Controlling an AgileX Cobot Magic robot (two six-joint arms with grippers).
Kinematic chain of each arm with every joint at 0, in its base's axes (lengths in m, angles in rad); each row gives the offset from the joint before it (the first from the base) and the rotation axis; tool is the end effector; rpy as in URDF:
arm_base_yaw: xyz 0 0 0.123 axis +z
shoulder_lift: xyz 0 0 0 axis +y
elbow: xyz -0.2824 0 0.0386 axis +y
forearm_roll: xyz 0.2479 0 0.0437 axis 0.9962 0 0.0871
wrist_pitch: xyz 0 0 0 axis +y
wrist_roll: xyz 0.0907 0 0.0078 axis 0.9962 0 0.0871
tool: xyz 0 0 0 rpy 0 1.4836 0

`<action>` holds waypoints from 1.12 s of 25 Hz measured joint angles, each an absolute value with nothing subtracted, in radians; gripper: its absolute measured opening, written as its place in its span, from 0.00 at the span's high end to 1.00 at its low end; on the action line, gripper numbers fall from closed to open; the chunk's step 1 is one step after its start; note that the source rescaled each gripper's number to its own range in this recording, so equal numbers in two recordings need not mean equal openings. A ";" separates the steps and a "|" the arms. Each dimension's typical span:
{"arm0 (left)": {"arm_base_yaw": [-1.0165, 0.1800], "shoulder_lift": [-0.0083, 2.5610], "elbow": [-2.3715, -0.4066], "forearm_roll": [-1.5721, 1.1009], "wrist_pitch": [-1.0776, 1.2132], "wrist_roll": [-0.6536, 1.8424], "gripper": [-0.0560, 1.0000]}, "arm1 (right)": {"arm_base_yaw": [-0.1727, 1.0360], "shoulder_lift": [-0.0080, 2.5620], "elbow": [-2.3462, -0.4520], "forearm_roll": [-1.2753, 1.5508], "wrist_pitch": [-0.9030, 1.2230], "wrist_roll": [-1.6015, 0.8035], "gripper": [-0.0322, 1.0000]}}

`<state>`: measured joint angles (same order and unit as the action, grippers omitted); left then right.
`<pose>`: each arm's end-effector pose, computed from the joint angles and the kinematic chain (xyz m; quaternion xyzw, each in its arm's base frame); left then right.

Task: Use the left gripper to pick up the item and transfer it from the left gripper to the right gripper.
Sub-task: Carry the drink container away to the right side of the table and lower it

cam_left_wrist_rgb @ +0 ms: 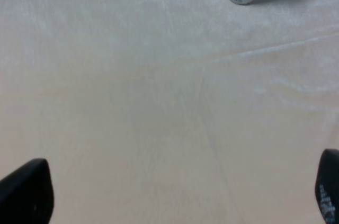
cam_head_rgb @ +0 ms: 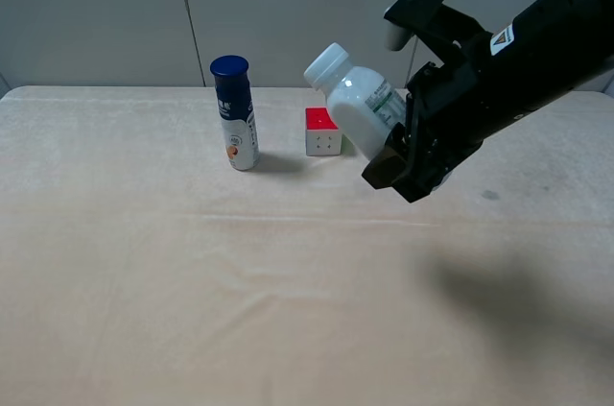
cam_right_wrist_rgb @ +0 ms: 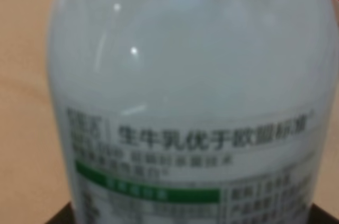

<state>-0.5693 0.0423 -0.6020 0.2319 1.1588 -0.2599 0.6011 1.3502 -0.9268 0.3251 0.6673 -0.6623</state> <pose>-0.0029 0.0246 0.2992 0.1187 0.8491 -0.0969 0.5054 0.2122 0.1674 0.2709 -0.4836 0.8201 0.1232 0.2801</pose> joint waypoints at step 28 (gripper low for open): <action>-0.311 -0.006 -0.502 0.139 1.066 -0.181 0.02 | 0.601 1.350 -0.927 0.052 0.762 -0.173 0.97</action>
